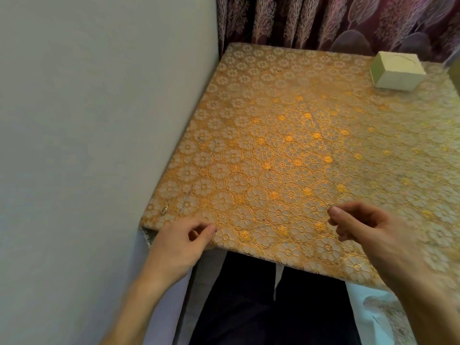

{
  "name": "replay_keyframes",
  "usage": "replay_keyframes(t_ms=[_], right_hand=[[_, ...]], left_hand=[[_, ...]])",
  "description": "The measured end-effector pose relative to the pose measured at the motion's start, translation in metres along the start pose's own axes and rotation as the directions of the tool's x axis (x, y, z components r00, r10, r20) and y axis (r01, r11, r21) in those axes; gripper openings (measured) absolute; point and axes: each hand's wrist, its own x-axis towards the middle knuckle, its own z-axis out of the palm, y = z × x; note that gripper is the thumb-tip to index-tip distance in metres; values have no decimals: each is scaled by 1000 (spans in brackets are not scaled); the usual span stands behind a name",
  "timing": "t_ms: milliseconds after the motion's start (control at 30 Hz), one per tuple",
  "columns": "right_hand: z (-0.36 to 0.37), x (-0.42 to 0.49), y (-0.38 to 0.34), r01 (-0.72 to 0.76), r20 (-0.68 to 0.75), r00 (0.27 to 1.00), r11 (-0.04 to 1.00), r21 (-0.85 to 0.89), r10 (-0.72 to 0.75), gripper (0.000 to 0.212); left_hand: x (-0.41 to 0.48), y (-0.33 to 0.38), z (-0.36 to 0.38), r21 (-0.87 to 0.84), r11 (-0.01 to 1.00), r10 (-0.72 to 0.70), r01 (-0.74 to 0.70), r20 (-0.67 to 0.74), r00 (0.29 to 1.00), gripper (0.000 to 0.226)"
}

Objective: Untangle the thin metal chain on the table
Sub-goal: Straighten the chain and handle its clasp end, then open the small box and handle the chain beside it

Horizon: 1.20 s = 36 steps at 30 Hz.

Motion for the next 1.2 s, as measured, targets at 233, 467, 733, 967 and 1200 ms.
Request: replay_keyframes(t_ms=[233, 467, 733, 967, 1200], right_hand=[[35, 2, -1, 61, 97, 994, 997, -39, -57, 18], [67, -1, 38, 33, 161, 987, 992, -125, -13, 6], [79, -14, 55, 114, 21, 994, 973, -202, -112, 7], [81, -18, 47, 53, -23, 998, 992, -117, -56, 8], [39, -62, 48, 15, -223, 975, 994, 109, 9, 13]], left_hand=[[10, -14, 13, 213, 973, 11, 88, -425, 905, 35], [25, -24, 13, 242, 953, -41, 183, -494, 869, 32], [23, -14, 11, 357, 915, 0, 188, -466, 885, 22], [10, -11, 18, 254, 961, -11, 111, -366, 931, 18], [-7, 50, 62, -465, 879, -50, 109, 137, 989, 30]])
